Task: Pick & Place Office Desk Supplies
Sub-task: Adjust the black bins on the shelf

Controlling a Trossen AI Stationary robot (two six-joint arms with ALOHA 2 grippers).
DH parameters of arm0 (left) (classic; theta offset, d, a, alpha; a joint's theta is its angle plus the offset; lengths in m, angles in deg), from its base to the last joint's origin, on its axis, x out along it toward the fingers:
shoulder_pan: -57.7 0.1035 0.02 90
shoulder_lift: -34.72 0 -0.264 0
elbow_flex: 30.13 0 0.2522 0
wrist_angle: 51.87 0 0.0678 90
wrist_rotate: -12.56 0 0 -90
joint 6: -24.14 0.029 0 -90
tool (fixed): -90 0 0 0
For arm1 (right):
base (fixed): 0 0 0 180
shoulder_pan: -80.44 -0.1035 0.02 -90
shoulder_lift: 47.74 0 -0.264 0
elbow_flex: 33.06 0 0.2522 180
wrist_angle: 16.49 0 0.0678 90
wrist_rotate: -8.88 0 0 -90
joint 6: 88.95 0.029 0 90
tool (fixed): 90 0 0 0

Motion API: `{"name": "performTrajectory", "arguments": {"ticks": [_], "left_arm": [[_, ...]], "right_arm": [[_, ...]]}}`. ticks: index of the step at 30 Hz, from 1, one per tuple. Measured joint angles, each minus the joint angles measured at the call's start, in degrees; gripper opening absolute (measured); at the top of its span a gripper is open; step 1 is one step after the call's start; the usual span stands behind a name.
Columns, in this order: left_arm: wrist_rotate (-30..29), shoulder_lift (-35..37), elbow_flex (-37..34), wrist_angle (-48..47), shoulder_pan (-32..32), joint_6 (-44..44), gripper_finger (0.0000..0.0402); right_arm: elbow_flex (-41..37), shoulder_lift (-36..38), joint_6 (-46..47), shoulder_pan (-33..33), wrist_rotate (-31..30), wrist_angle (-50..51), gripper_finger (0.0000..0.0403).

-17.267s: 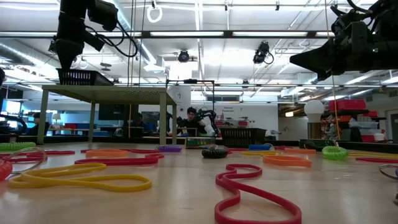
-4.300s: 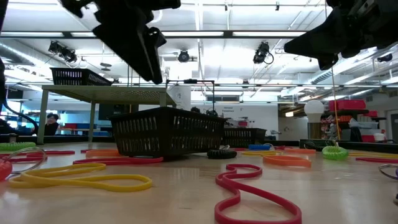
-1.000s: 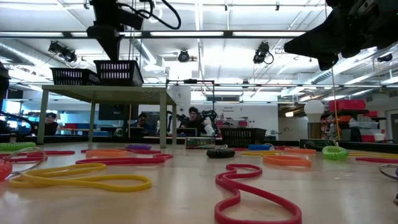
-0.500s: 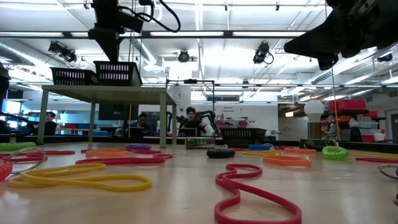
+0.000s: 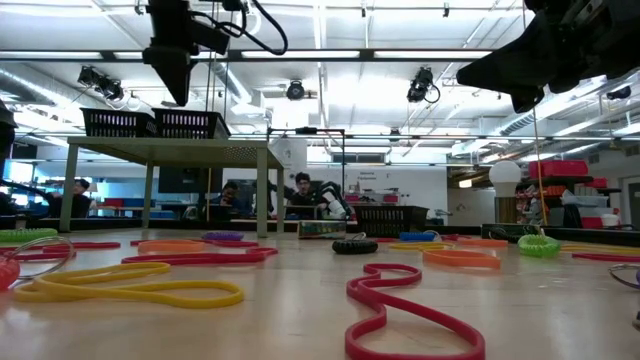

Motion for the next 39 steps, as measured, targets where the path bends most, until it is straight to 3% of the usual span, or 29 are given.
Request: {"name": "performTrajectory", "arguments": {"ticks": [7,13,19,23,29,39], "left_arm": [[-4.09,0.31,0.74,-0.43,0.0,-2.94,0.011],[-1.13,0.31,5.48,-0.67,1.53,-8.03,0.0106],[3.58,0.33,8.05,-4.31,11.57,-21.2,0.0077],[4.0,0.33,7.21,-6.68,19.31,-25.05,0.0048],[4.02,0.33,4.37,-4.81,26.53,-24.65,0.0009],[6.6,0.33,0.07,-0.13,30.75,-19.93,0.001]], "right_arm": [[0.01,0.01,0.15,-0.01,-0.02,0.0,0.0011],[0.0,0.0,0.15,0.0,-0.15,0.0,0.0011],[0.0,0.0,0.15,0.0,-0.15,-0.01,0.0011],[0.0,0.0,0.15,0.0,-0.14,-0.02,0.0011],[0.0,0.0,0.1,-0.01,-0.11,-0.02,0.0011],[0.01,0.0,-0.01,-0.02,0.03,-0.04,0.0011]]}}
